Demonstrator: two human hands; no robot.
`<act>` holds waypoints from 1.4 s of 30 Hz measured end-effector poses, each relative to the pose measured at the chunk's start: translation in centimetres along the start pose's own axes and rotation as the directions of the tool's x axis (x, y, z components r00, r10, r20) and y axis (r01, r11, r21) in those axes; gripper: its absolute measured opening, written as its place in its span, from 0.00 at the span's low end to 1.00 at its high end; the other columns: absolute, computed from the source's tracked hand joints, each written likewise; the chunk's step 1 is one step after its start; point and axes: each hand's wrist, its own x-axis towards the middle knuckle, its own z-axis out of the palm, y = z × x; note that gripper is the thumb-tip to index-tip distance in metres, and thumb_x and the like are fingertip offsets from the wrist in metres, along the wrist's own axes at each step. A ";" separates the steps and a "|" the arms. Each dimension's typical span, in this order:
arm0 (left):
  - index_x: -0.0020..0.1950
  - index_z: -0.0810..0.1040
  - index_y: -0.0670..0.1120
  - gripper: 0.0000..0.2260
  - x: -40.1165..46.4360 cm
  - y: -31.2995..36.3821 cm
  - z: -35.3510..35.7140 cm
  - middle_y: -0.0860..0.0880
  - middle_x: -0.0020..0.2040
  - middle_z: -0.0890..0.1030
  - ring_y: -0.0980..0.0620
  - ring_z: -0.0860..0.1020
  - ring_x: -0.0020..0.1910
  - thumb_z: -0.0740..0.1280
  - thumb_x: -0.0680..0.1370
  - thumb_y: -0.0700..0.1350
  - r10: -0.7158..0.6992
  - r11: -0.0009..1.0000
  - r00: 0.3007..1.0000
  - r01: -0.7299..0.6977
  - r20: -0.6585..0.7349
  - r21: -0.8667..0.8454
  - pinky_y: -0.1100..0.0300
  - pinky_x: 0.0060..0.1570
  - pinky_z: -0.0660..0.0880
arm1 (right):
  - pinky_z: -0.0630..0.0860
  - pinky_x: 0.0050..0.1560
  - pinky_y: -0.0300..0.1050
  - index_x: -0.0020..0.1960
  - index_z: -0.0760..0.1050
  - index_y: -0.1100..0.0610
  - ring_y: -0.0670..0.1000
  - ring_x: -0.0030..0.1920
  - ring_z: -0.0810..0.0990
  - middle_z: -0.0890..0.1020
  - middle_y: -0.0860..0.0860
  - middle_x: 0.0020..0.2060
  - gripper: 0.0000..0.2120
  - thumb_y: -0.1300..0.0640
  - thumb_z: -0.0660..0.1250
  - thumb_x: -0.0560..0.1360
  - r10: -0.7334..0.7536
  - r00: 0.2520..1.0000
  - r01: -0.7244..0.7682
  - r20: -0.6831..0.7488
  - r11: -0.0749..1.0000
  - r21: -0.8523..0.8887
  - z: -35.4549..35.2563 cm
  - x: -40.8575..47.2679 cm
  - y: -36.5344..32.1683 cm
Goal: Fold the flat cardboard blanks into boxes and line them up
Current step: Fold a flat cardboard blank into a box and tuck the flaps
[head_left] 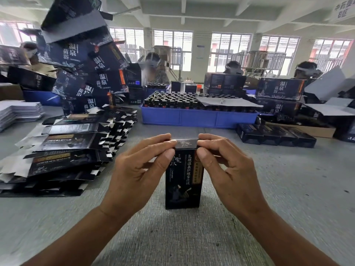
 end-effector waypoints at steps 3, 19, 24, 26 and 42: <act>0.59 0.84 0.44 0.10 0.1 -0.1 -0.1 0.51 0.62 0.82 0.56 0.80 0.61 0.68 0.79 0.43 0.033 0.998 0.999 -0.033 0.005 0.048 0.67 0.51 0.78 | 0.76 0.54 0.30 0.56 0.81 0.52 0.39 0.59 0.79 0.82 0.41 0.58 0.10 0.50 0.65 0.79 -0.014 1.000 0.014 -0.005 1.000 -0.007 0.0 0.1 0.2; 0.73 0.56 0.75 0.36 -0.6 -2.3 0.2 0.59 0.56 0.82 0.56 0.85 0.49 0.70 0.70 0.60 -0.368 0.926 0.920 0.376 0.137 -0.033 0.54 0.46 0.83 | 0.78 0.58 0.43 0.69 0.58 0.35 0.39 0.57 0.76 0.71 0.39 0.67 0.28 0.40 0.69 0.75 0.226 0.952 -0.156 0.205 0.938 -0.311 1.7 -1.4 1.7; 0.71 0.60 0.75 0.36 -0.7 -3.5 0.9 0.53 0.55 0.85 0.54 0.85 0.51 0.73 0.70 0.53 -0.476 0.847 0.861 0.504 0.180 -0.167 0.56 0.42 0.83 | 0.74 0.54 0.40 0.67 0.57 0.37 0.43 0.54 0.73 0.66 0.42 0.66 0.32 0.30 0.65 0.69 0.199 0.926 -0.026 0.319 0.880 -0.474 3.8 -2.8 1.7; 0.73 0.59 0.74 0.38 -0.8 -3.8 1.4 0.54 0.58 0.84 0.56 0.83 0.55 0.74 0.70 0.53 -0.482 0.836 0.849 0.520 0.218 -0.174 0.54 0.50 0.82 | 0.77 0.54 0.43 0.67 0.57 0.38 0.45 0.53 0.73 0.66 0.45 0.66 0.30 0.37 0.66 0.71 0.220 0.935 -0.059 0.279 0.871 -0.487 4.0 -2.6 2.1; 0.72 0.69 0.64 0.22 -1.9 -5.7 2.0 0.62 0.74 0.66 0.60 0.61 0.74 0.56 0.80 0.66 -0.395 0.773 0.813 0.042 0.428 0.633 0.65 0.71 0.58 | 0.71 0.60 0.51 0.63 0.76 0.50 0.54 0.64 0.73 0.78 0.50 0.63 0.19 0.41 0.56 0.83 0.385 0.923 -0.189 0.013 0.483 -0.855 -2.0 3.6 12.0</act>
